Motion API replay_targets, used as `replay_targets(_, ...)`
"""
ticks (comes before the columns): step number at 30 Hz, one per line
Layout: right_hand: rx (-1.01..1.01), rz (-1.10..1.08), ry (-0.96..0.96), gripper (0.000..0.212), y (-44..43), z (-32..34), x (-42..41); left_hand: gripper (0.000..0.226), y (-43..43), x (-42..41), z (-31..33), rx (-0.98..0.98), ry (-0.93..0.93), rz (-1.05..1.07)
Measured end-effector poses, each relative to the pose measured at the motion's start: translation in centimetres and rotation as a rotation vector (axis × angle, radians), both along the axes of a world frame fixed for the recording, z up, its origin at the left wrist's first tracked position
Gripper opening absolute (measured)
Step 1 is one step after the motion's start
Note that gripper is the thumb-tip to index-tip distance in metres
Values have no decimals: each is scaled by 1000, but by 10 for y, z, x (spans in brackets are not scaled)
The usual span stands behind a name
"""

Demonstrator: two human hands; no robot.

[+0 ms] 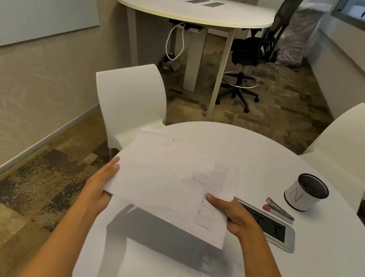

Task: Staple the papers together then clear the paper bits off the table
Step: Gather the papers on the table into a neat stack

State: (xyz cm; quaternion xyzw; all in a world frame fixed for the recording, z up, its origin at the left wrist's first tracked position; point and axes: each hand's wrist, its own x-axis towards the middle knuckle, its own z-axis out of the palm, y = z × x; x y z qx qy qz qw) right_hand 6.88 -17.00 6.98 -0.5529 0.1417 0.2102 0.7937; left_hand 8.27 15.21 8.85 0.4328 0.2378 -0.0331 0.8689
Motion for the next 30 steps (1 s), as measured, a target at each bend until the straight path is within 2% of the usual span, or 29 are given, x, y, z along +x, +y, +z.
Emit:
replay_targets(3, -201, 0, 271, 47, -9, -15, -3, 34, 15, -6, -17, 278, 189, -242)
replay_targets(5, -315, -4, 337, 43, -7, -24, -6, 37, 14, -10, -30, 470, 296, -374)
replay_targets(8, -428, -51, 313, 42, 1, -31, -11, 38, 8, -15, -45, 599, 393, -475)
replay_targets(11, -545, -68, 228, 44, 7, -30, -13, 21, -2, -20, -49, 642, 401, -569)
replay_targets(13, -570, -86, 135, 43, 9, -24, -12, 22, -7, -20, -51, 677, 334, -548)
replay_targets(17, -556, -240, -185, 37, 11, -1, -7, 29, -13, -18, -46, 643, 30, -240)
replay_targets(19, -484, -320, -286, 31, 13, 9, -5, 31, -16, -16, -41, 611, -108, -159)
replay_targets(23, -400, -363, -289, 22, 17, 9, -4, 45, -23, -12, -33, 613, -222, -131)
replay_targets(28, -400, -319, -240, 18, 20, -7, -8, 21, -28, -12, -34, 677, -247, -73)
replay_targets(30, -394, -330, -247, 19, 19, -8, -8, 18, -29, -13, -35, 687, -263, -46)
